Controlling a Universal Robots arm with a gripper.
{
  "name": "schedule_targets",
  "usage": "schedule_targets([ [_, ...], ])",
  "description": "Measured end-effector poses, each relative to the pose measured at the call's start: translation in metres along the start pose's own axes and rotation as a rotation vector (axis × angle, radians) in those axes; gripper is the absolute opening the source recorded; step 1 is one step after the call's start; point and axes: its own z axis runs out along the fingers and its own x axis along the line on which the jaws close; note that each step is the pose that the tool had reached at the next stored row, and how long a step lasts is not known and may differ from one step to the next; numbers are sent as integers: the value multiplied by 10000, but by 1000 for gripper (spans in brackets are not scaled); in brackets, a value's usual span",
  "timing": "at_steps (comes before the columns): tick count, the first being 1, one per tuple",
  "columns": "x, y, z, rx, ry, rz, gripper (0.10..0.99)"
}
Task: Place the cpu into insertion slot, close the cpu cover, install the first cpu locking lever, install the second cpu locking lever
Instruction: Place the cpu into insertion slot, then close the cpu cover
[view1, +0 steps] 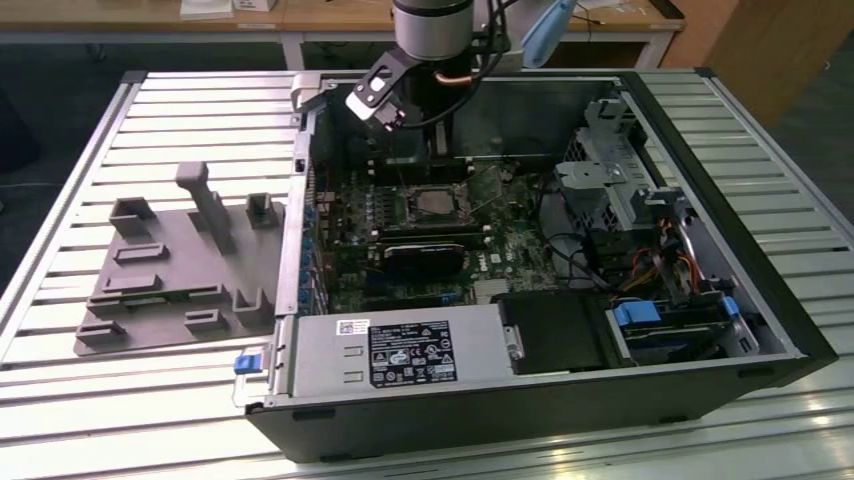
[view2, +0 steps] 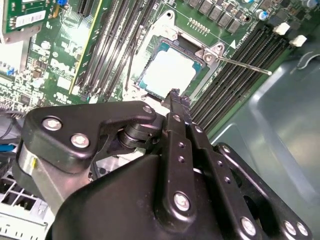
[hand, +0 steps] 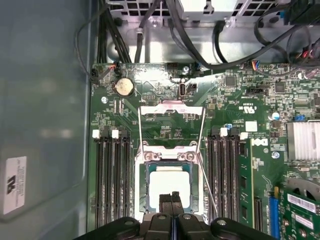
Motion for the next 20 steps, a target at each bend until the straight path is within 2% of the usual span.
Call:
schedule_targets([
  [17,1,23,-14,-1,-1,0,102],
  [20,1,25,-35,0,-1,0,102],
])
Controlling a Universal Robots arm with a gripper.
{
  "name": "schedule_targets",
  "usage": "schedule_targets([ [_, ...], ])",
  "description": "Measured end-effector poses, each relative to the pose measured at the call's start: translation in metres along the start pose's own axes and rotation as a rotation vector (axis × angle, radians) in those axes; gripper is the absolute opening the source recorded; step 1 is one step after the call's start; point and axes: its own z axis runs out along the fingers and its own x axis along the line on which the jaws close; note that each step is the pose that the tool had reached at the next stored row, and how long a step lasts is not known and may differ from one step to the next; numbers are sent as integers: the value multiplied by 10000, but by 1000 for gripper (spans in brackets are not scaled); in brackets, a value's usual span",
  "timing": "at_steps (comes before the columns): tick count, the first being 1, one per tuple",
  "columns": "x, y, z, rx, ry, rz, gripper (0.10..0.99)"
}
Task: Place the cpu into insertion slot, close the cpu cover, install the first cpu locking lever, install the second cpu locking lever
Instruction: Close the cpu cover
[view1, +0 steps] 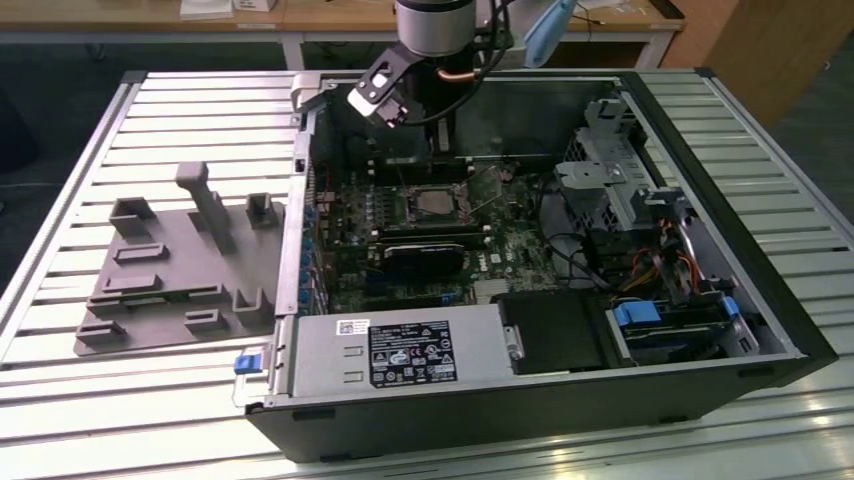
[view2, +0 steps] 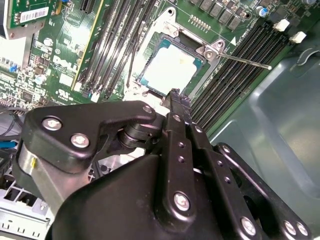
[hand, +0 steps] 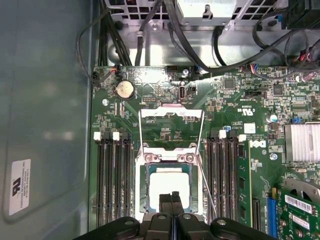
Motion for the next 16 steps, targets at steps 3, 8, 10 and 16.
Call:
schedule_targets([
  [3,0,3,-34,-1,1,1,102],
  [8,1,7,-38,0,1,-2,102],
  [10,2,38,-36,1,0,-1,102],
  [16,7,242,-16,21,1,1,102],
])
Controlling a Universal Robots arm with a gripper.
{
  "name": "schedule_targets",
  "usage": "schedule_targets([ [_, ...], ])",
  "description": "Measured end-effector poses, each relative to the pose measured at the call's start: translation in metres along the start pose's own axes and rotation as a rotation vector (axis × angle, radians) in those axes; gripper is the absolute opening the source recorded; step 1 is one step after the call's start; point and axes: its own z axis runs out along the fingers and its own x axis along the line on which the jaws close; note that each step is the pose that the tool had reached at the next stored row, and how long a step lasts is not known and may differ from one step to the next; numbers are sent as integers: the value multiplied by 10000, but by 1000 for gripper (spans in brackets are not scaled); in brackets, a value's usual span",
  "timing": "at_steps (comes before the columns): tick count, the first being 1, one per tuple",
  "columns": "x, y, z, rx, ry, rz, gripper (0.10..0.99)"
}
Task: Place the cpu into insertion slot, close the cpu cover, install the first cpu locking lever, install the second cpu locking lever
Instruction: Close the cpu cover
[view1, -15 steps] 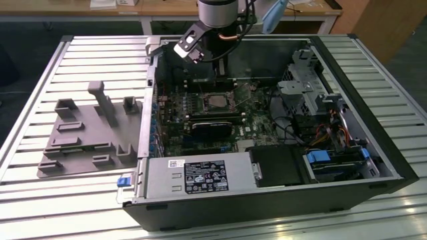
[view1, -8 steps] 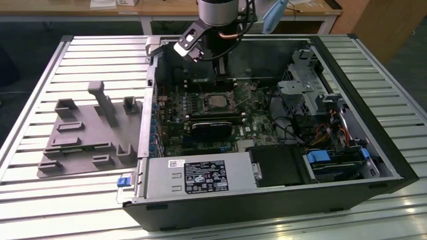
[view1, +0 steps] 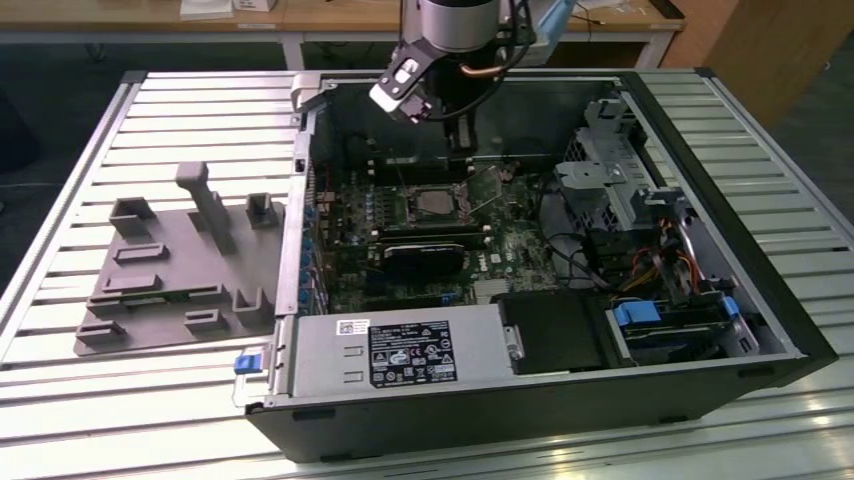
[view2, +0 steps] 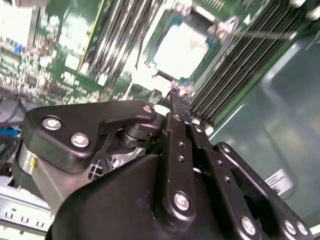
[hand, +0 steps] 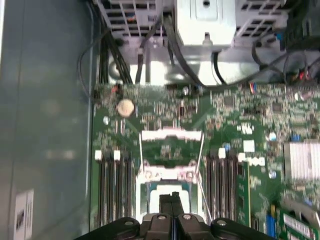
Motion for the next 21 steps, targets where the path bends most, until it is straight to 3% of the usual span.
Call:
schedule_targets([
  [13,16,561,53,134,-3,2,102],
  [21,22,793,116,332,-11,3,102],
])
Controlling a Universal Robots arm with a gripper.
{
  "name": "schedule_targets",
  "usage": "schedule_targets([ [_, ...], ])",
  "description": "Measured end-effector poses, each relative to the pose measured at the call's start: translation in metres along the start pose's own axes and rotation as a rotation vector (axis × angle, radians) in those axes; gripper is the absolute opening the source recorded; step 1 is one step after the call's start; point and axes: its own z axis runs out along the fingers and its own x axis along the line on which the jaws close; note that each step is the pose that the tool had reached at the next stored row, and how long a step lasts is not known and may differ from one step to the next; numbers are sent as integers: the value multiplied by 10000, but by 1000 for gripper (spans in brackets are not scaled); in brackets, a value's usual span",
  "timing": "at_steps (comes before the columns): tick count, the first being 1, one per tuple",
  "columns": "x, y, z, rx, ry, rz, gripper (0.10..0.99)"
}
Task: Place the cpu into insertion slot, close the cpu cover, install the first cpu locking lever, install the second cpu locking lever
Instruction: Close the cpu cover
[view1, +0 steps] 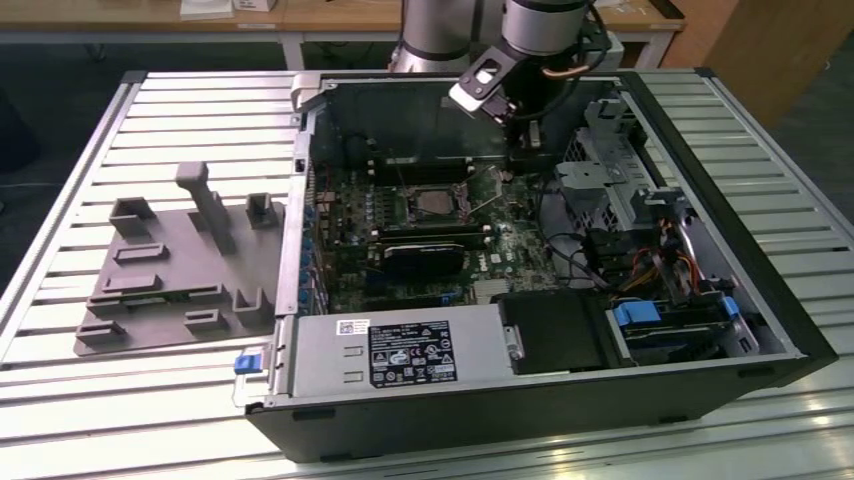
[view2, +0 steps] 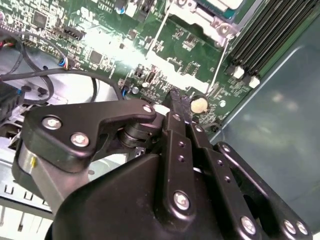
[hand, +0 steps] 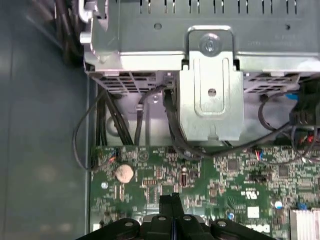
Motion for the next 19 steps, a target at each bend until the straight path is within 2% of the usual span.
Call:
schedule_targets([
  [5,0,36,62,91,-1,1,102],
  [13,0,59,139,107,-3,1,102],
  [19,-1,54,237,117,-3,-1,102],
])
